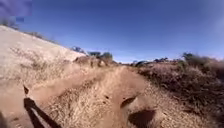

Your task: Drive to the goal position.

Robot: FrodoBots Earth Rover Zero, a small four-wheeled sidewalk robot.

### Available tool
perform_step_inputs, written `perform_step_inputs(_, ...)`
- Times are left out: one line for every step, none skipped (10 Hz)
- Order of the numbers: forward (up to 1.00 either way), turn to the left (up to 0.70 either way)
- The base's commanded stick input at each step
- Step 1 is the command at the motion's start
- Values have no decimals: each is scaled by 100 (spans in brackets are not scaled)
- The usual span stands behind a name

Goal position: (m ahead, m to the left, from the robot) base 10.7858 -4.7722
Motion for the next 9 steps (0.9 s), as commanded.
perform_step_inputs(50,0)
perform_step_inputs(50,0)
perform_step_inputs(50,0)
perform_step_inputs(50,0)
perform_step_inputs(50,0)
perform_step_inputs(50,0)
perform_step_inputs(50,0)
perform_step_inputs(50,0)
perform_step_inputs(50,0)
